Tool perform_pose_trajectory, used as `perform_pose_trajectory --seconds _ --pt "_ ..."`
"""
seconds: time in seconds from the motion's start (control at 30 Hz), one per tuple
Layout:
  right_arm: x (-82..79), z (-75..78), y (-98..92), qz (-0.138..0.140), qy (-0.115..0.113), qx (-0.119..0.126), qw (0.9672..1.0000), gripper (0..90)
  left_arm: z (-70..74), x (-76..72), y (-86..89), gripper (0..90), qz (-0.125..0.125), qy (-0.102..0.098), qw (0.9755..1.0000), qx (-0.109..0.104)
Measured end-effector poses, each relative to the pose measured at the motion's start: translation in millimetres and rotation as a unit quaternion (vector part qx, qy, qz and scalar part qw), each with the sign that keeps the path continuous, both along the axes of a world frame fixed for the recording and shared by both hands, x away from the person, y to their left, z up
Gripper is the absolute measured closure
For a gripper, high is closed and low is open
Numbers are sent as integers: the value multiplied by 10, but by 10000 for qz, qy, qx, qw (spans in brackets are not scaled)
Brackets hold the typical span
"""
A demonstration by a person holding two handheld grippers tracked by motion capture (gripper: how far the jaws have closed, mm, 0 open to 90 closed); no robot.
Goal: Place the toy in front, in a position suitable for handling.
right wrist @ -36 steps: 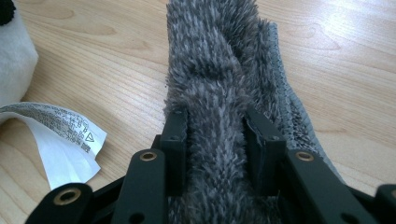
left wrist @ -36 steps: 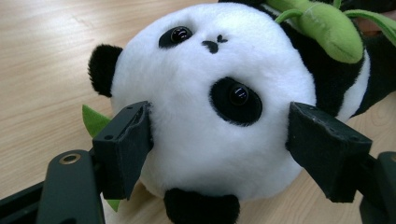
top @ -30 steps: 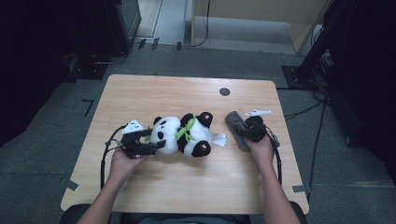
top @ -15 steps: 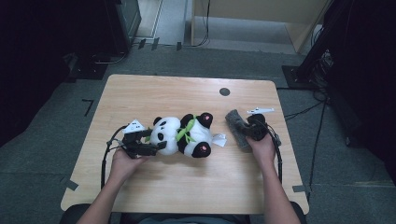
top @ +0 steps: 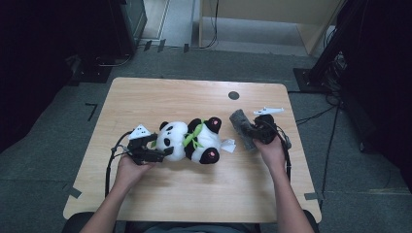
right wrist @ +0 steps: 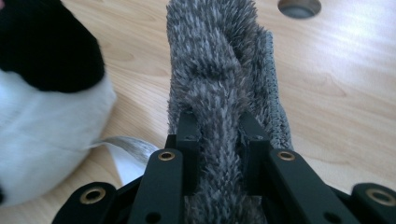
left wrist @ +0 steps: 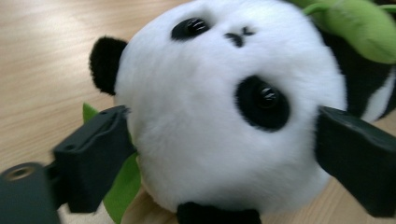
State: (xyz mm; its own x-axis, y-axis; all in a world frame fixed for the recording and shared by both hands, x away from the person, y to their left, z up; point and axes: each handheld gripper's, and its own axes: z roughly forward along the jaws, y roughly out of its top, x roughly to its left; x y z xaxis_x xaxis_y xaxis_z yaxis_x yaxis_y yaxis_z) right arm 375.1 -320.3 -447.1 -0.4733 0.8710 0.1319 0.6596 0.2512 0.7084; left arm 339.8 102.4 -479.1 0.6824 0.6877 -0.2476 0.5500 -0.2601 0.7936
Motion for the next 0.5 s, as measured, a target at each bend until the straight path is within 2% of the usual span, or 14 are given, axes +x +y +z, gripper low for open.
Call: perform_pose_trajectory --seconds 0.17,0.23,0.33,0.4,0.43,0.5 --pt "-41 161 16 14 -144 61 9999 756 10 11 0 27 -19 93 9999 -51" --pt "-50 198 18 20 -191 38 9998 756 41 13 -13 27 -78 191 9998 -43" --pt "-57 232 15 12 -213 70 9997 756 86 -15 -67 27 -155 77 9998 -15" --pt "-58 244 11 14 -226 82 9997 756 67 -25 -126 24 -90 -2 9998 181" --pt "-60 252 11 9 -230 92 9997 756 47 -21 -148 1 -89 42 9997 229" --pt "-68 276 16 33 -251 119 9996 756 5 -14 -157 0 -53 25 9999 161"
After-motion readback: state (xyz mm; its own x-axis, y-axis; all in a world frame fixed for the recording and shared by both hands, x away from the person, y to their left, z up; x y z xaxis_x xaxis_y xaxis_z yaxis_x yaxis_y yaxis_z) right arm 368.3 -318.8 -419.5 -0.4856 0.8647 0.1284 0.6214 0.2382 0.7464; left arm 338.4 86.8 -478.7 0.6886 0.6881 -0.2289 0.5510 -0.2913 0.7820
